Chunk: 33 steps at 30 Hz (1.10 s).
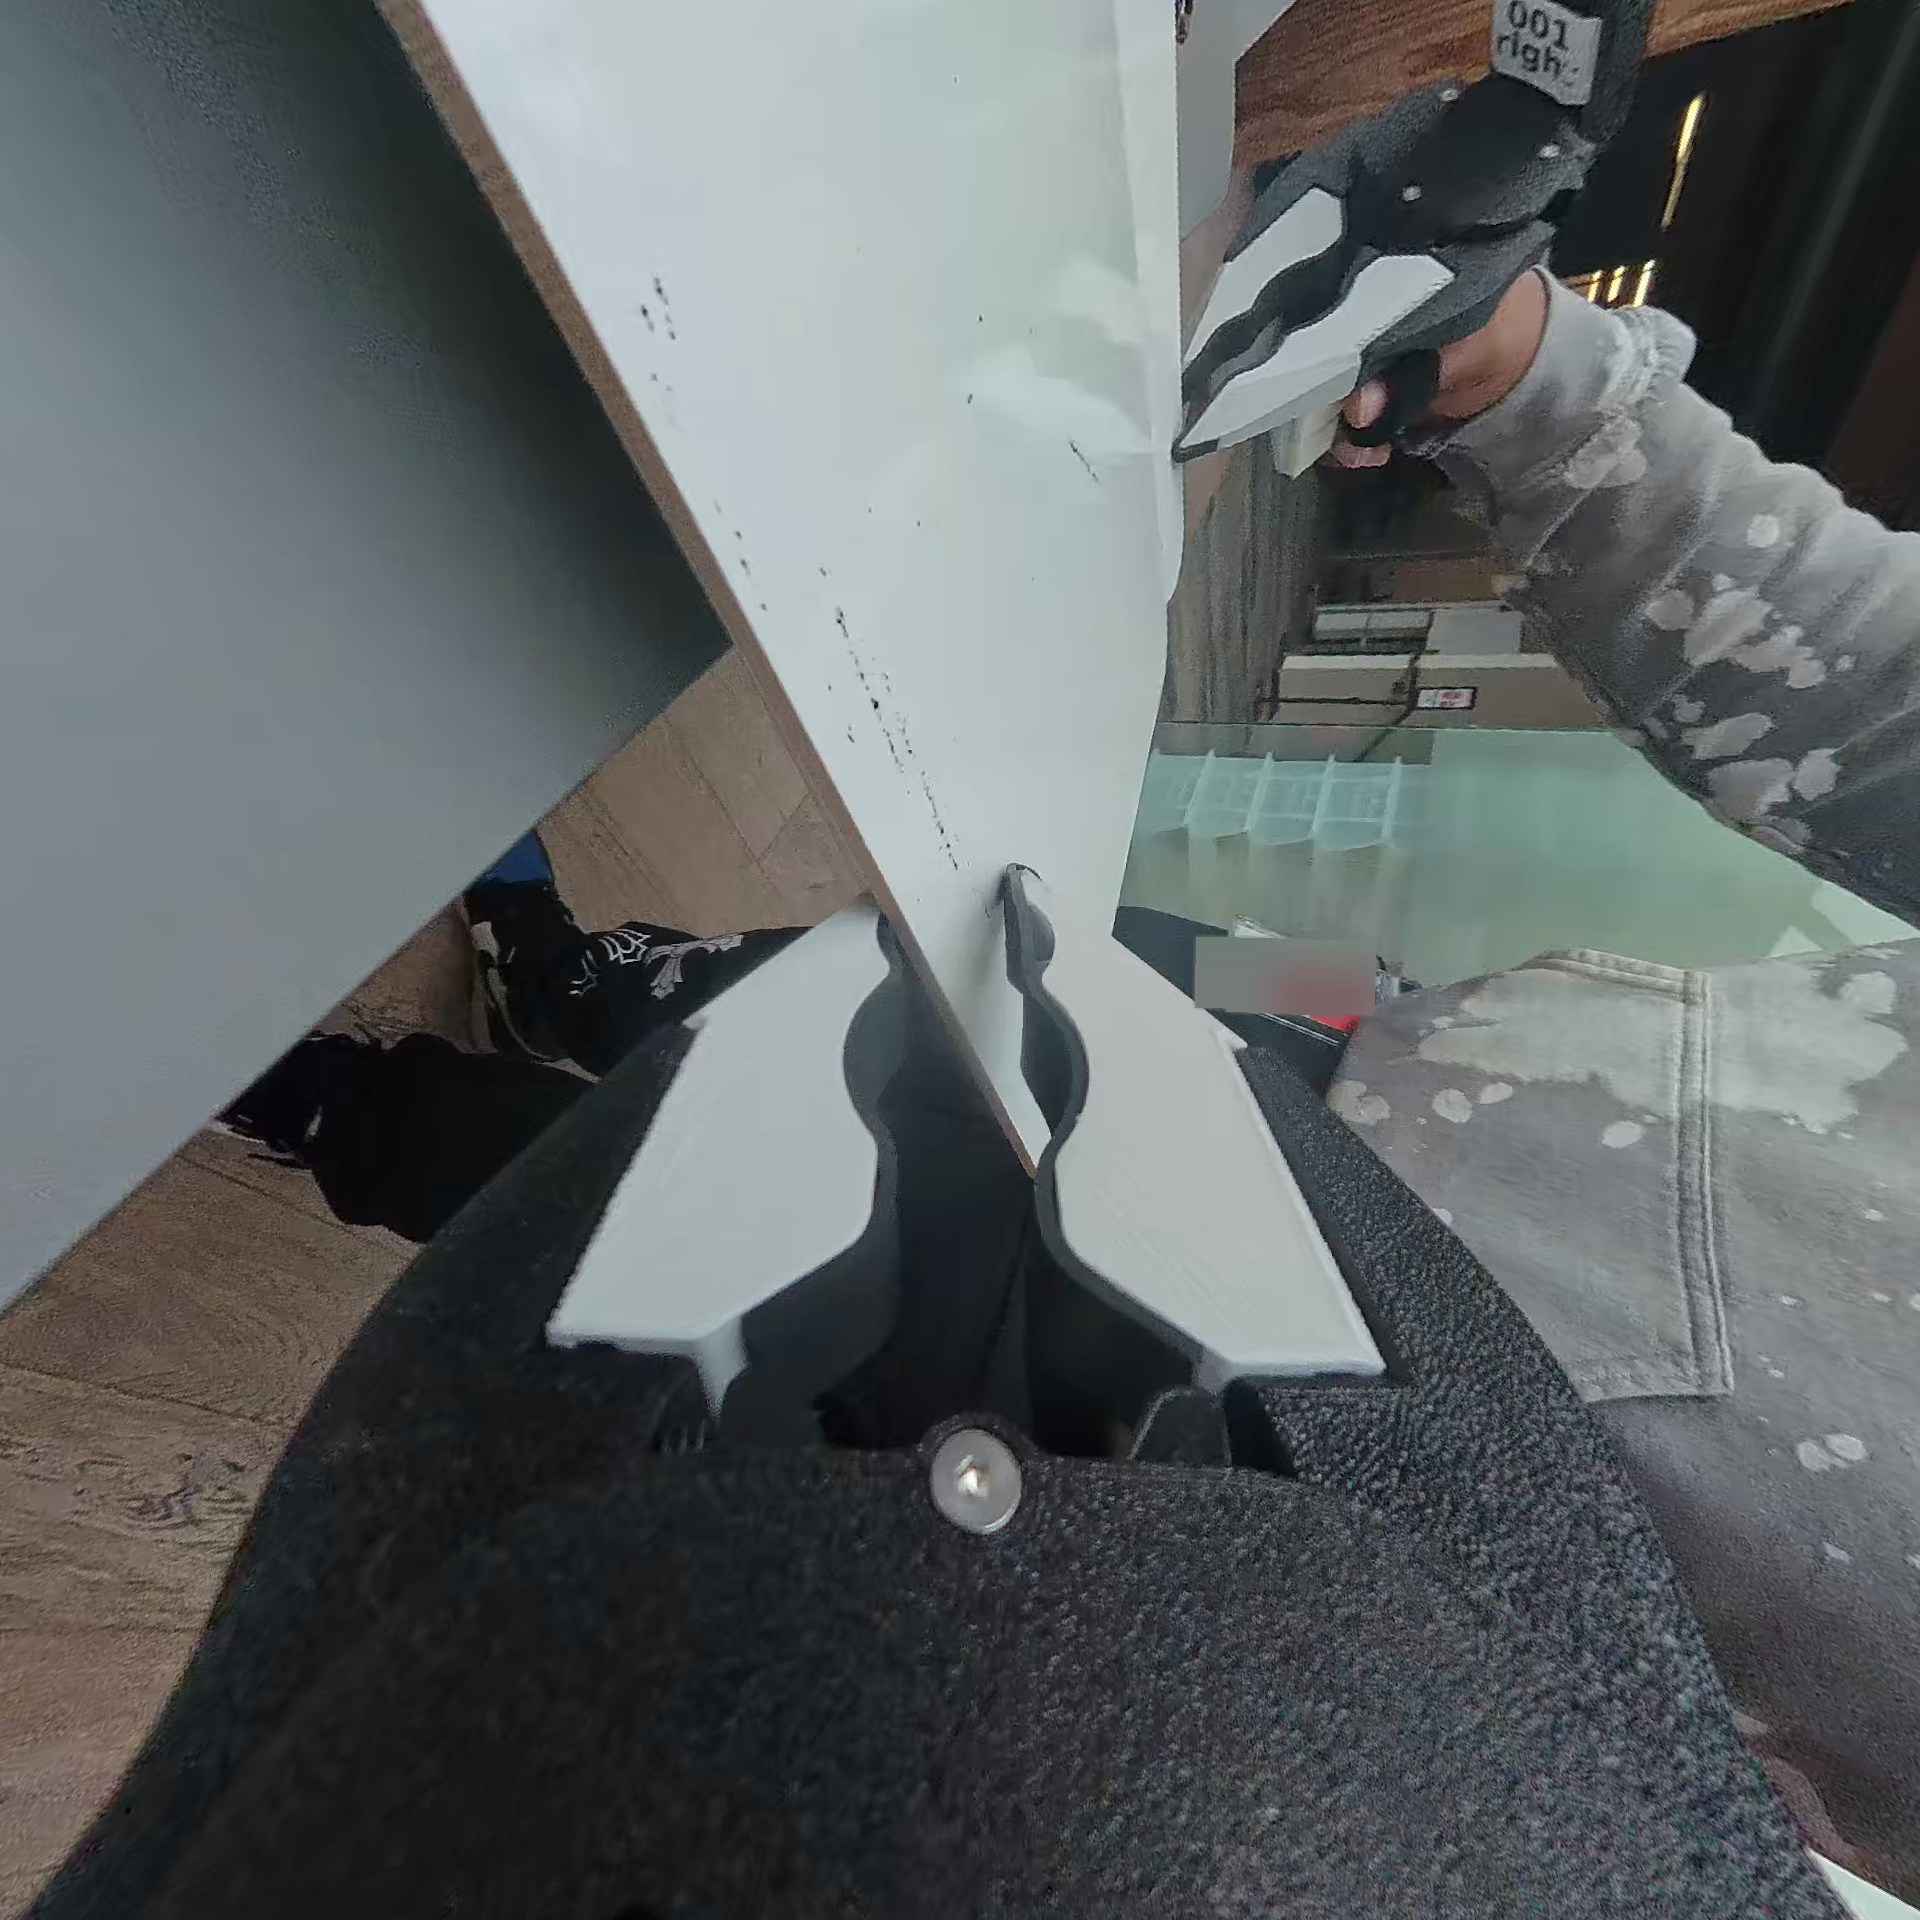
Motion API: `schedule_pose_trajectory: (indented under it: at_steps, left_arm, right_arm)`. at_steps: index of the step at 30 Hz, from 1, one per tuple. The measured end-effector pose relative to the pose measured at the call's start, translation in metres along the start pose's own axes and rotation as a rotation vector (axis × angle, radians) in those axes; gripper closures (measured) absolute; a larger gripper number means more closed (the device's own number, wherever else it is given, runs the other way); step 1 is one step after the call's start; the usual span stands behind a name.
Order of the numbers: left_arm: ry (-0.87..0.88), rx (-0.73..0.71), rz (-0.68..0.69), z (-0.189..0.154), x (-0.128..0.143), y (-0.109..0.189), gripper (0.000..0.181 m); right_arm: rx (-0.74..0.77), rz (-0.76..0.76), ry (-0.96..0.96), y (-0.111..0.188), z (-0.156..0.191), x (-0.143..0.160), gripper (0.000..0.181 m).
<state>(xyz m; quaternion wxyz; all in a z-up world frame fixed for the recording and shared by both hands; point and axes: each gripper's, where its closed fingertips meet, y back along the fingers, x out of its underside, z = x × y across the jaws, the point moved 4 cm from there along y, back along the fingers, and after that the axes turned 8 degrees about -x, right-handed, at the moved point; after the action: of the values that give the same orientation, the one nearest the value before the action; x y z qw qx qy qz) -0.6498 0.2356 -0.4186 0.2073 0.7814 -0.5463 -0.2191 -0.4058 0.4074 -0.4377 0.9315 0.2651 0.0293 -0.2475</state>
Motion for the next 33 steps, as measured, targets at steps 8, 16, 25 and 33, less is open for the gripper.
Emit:
schedule_pose_trajectory:
  at_steps: [8,16,25,33]
  left_arm:
    - [-0.23,-0.393,0.011,-0.003,-0.037,-0.013,0.135]
    - [-0.318,-0.652,0.046,-0.01,-0.029,-0.028,0.12]
    - [-0.426,-0.751,0.231,-0.021,-0.046,-0.044,0.145]
    - [-0.079,-0.45,-0.134,-0.025,-0.023,-0.028,0.123]
  right_arm:
    - [0.094,-0.321,-0.054,0.007,0.009,-0.008,0.132]
    - [0.015,-0.562,-0.212,-0.011,0.016,0.029,0.102]
    - [0.023,-0.499,-0.195,-0.033,0.017,0.015,0.122]
    - [0.015,-0.615,-0.271,-0.047,0.02,0.019,0.146]
